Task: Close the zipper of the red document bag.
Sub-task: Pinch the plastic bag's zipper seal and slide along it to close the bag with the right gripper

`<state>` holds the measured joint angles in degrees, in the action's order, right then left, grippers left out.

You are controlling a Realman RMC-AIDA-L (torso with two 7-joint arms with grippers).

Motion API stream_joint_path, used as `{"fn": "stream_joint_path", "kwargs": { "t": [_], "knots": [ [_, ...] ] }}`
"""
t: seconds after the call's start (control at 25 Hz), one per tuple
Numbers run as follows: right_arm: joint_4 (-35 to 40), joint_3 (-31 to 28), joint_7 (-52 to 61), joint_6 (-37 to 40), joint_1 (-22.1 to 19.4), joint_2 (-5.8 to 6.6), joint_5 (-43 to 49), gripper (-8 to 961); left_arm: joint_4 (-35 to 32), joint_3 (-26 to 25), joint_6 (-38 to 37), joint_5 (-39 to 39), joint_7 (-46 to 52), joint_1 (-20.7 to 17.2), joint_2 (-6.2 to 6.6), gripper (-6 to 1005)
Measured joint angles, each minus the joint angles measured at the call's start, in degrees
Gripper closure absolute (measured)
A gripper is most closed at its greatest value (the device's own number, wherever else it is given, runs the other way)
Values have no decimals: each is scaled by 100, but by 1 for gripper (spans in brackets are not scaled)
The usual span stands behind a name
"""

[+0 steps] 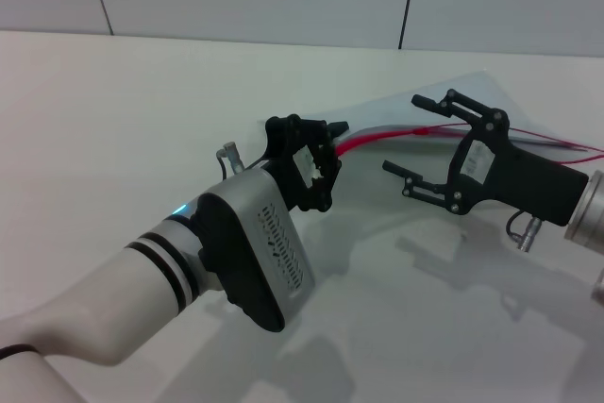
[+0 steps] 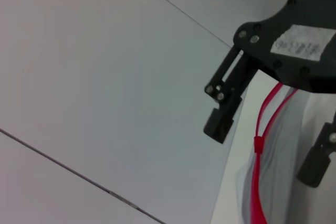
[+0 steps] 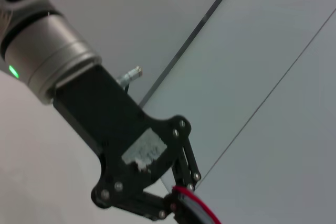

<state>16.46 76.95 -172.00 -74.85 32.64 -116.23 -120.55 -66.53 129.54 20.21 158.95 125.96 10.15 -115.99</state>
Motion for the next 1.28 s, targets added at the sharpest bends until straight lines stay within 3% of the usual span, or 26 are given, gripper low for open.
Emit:
{"fn": "stream_joint_path", "kwargs": {
  "t": [0.48,0.6,0.8,1.28],
  "knots": [
    [30,-36,-1,101,2,-4,18,297,-1,53,35,22,-5,-21,3,947],
    [33,-8,-1,237,11,-3,19,551,0,64,68,28,-33,-19,5,947],
    [48,8,-1,312,17,-3,23,748,0,75,78,30,-54,-26,7,947],
    [68,-34,-1,313,-32,11,24,752,21,72,81,31,-54,-22,7,947]
  ]
}}
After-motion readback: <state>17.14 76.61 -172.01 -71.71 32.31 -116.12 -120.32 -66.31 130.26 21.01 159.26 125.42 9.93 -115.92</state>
